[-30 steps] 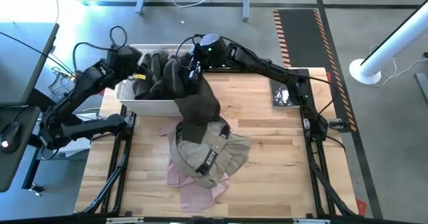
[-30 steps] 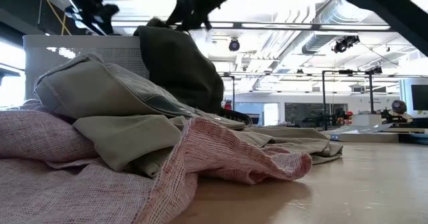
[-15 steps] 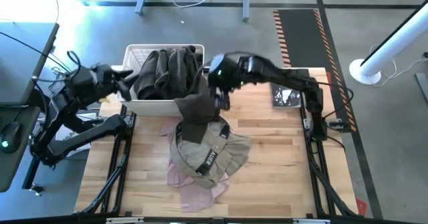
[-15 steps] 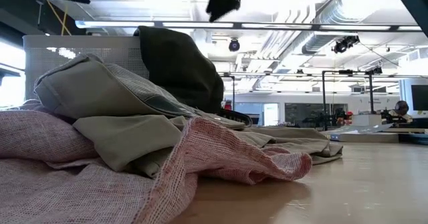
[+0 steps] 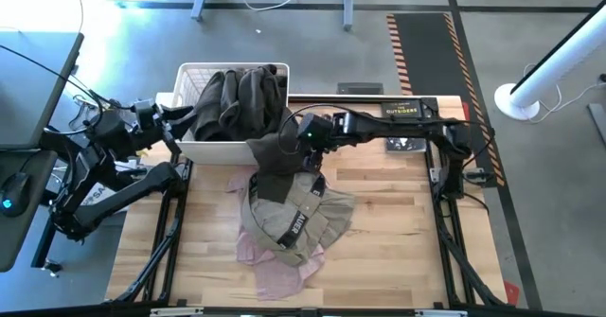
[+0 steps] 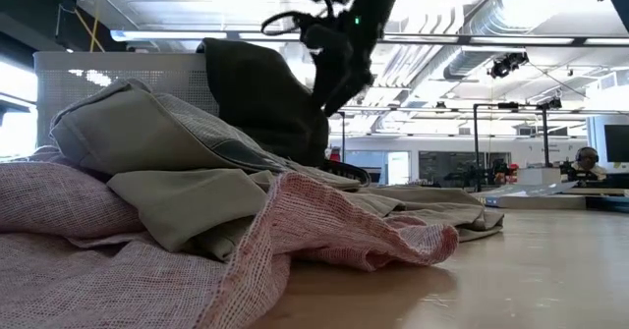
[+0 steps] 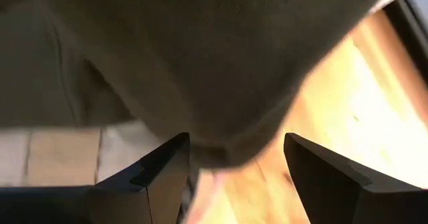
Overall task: Sort clothes
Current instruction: Put the gray hoodie into the white laundry bin, then put the brown shorts into the white laundry bin
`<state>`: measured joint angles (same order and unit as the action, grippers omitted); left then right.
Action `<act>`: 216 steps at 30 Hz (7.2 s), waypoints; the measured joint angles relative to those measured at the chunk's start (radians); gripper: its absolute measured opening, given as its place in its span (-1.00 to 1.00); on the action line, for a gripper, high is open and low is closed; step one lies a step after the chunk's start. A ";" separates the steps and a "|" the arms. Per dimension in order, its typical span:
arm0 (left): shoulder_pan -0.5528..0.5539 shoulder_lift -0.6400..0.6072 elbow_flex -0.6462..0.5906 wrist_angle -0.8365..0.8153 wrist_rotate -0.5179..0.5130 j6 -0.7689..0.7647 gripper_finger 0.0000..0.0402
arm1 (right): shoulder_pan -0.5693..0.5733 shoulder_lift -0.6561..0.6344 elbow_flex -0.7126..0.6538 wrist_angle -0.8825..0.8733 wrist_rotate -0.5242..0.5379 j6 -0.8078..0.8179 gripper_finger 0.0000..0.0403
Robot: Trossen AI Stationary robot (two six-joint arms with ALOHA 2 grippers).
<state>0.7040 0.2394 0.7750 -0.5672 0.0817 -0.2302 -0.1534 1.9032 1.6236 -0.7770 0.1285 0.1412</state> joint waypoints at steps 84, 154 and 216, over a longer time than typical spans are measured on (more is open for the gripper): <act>-0.105 0.518 -0.010 0.377 0.048 0.216 -0.41 | -0.048 0.277 0.691 0.196 -0.199 -0.210 -0.01; 0.053 1.148 0.012 0.386 -0.116 0.179 -1.00 | 0.593 0.103 0.308 -0.714 0.763 0.637 -0.01; -0.753 0.572 0.126 0.122 -0.697 0.347 -1.00 | 0.349 0.009 -0.628 0.982 0.188 0.197 0.37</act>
<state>-0.0490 0.8112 0.9005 -0.4450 -0.6151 0.1169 0.1951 1.9125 0.9959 0.2048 0.3165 0.3385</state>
